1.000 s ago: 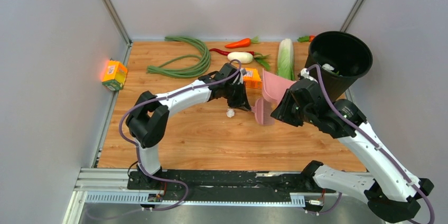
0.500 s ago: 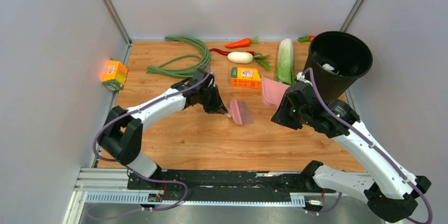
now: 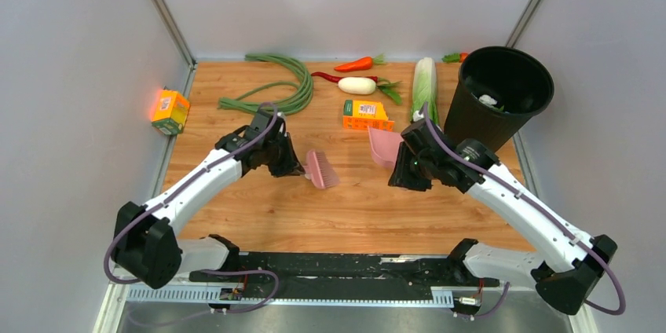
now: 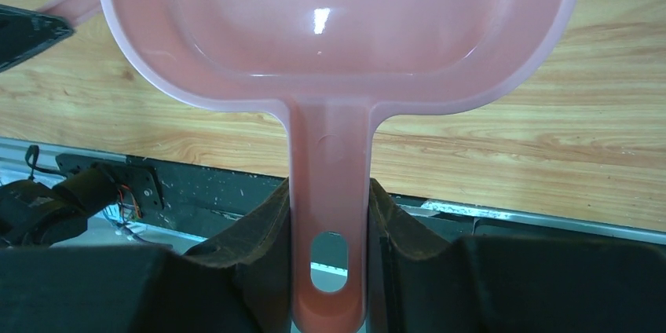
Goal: Sweep away the paper scraps from the table
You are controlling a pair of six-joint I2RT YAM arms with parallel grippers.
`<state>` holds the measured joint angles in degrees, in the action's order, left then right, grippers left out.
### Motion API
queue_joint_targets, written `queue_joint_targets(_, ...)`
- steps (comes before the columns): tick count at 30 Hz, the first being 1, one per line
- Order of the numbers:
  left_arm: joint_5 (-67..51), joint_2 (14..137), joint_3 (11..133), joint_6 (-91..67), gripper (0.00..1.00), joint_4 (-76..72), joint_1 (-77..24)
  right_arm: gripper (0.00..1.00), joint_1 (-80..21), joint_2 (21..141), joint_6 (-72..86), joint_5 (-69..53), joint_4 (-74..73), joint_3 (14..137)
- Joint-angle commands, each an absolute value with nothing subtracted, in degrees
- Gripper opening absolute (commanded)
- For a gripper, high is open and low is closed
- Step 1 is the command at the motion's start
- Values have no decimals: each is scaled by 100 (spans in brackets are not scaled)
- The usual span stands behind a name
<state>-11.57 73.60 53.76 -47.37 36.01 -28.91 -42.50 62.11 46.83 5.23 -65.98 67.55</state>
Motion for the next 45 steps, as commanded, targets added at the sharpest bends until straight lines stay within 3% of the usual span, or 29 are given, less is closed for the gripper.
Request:
queue_joint_targets(1, -511, 6918, 5239, -4158, 0, 4464, -2742, 0, -4263, 6389, 4351, 159, -6083, 6601)
queue_joint_targets(8, -18, 6443, 5194, -3938, 0, 5079, -2716, 0, -4569, 6837, 4052, 114, -5994, 6557)
queue_joint_targets(15, -237, 5977, 5510, -3657, 0, 5553, -2707, 0, -5211, 7408, 3902, 360, -5985, 6583)
queue_joint_targets(20, -238, 5854, 6194, -3410, 0, 6098, -2716, 0, -5756, 7830, 3885, 501, -5933, 6697)
queue_joint_targets(31, 1070, 6029, 8023, -3120, 0, 6934, -2698, 0, -6653, 8525, 3911, 782, -5915, 7013)
queue_joint_targets(36, 1959, 6117, 7998, -2927, 0, 7233, -2637, 0, -6908, 8684, 3841, 826, -5696, 7066)
queue_joint_targets(45, 2004, 6090, 7051, -2760, 0, 6549, -2558, 0, -7110, 8771, 3797, 941, -5327, 6759)
